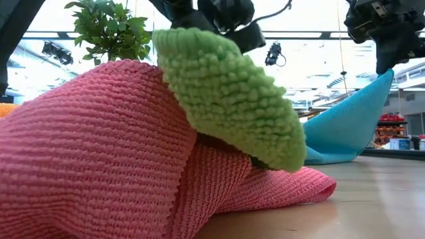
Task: Fold microfiber towels
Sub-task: Fold the blue towel
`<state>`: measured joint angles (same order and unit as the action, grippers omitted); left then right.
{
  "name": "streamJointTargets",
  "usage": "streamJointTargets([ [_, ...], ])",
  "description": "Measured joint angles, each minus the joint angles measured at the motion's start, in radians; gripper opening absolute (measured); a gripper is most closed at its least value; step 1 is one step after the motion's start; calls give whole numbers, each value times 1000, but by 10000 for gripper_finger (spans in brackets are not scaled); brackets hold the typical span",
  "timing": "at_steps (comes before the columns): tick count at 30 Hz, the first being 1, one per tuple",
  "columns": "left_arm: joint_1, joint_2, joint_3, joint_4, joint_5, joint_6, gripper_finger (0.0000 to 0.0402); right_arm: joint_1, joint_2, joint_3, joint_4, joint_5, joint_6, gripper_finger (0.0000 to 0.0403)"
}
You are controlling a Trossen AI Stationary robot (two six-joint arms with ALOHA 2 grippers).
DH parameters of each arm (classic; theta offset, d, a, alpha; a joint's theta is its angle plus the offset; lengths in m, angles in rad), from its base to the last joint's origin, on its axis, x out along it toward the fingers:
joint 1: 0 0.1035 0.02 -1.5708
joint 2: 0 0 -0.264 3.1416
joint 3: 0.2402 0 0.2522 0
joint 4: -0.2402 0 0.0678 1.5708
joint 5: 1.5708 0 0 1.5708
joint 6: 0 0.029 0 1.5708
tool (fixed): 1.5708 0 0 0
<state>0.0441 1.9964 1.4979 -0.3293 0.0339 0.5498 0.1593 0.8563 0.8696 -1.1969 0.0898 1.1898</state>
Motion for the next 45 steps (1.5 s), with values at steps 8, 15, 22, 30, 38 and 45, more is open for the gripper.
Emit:
streamJointTargets([
  [8,-16,88,-1,56,-27,73,172,0,0,0,-2,0,11,0],
  [15,-15,126,1,92,-120,65,172,0,1,0,-4,0,13,0],
  [22,-27,88,1,83,-119,65,172,0,1,0,-11,0,11,0],
  [30,7,92,1,92,-121,91,172,0,1,0,-18,0,11,0],
  [38,21,136,1,127,-85,91,172,0,1,0,-18,0,12,0],
  [45,7,168,0,165,-118,68,172,0,1,0,-17,0,14,0],
])
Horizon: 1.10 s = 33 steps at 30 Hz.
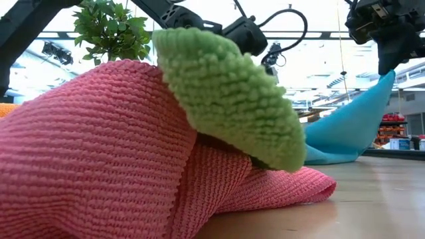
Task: Fold microfiber towels
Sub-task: Fold the blue towel
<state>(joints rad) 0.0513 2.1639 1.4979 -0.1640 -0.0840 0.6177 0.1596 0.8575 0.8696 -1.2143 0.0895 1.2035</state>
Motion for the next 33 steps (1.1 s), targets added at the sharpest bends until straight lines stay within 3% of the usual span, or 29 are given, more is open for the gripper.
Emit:
streamJointTargets([
  [8,1,0,0,25,-29,-4,157,0,0,0,0,0,-1,0],
  [21,1,0,0,37,-27,-9,69,0,0,0,0,0,-7,0],
  [26,3,0,0,43,-3,-81,12,0,0,0,0,0,-11,0],
  [33,7,-20,0,48,10,-217,5,0,0,0,-1,0,-30,0],
])
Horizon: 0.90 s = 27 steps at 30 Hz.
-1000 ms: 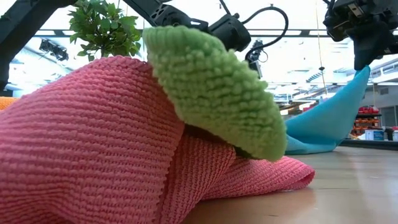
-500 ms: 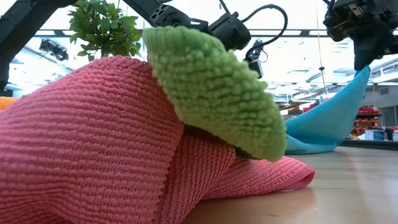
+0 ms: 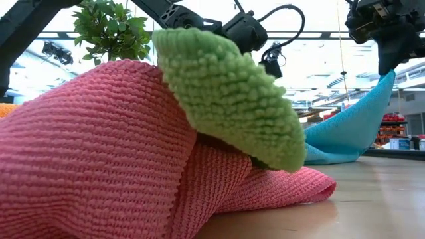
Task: Fold microfiber towels
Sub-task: Fold the blue towel
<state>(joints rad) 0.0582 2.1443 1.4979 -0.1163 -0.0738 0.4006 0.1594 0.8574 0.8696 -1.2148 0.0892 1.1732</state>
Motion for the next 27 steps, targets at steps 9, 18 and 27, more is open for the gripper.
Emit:
streamJointTargets([
  [9,74,-290,0,-69,202,-220,3,1,-2,219,-40,50,-161,0],
  [18,209,-506,2,97,263,-324,2,-21,54,576,-254,372,-730,0],
  [27,278,-511,1,377,379,-548,1,-213,174,938,-261,558,-1264,0],
])
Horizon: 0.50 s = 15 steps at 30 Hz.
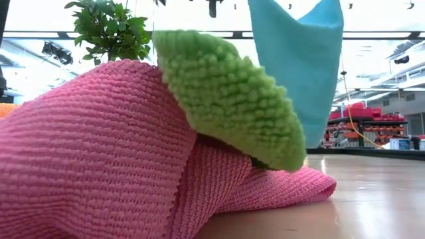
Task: Fold microfiber towels
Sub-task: Fold the blue towel
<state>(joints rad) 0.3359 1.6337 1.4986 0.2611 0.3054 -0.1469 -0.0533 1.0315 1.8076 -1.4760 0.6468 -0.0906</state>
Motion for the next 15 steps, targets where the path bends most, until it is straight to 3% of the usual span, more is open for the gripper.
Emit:
streamJointTargets([
  [4,-4,0,0,51,37,-52,1,-64,50,137,-65,-92,36,0],
  [9,-26,1,0,13,70,-52,1,-79,65,166,-98,-435,175,0],
  [13,-26,0,0,-47,83,-53,1,-79,69,166,-96,-521,251,0],
  [15,-25,0,0,-98,148,-61,1,-76,69,166,-96,-592,270,0],
])
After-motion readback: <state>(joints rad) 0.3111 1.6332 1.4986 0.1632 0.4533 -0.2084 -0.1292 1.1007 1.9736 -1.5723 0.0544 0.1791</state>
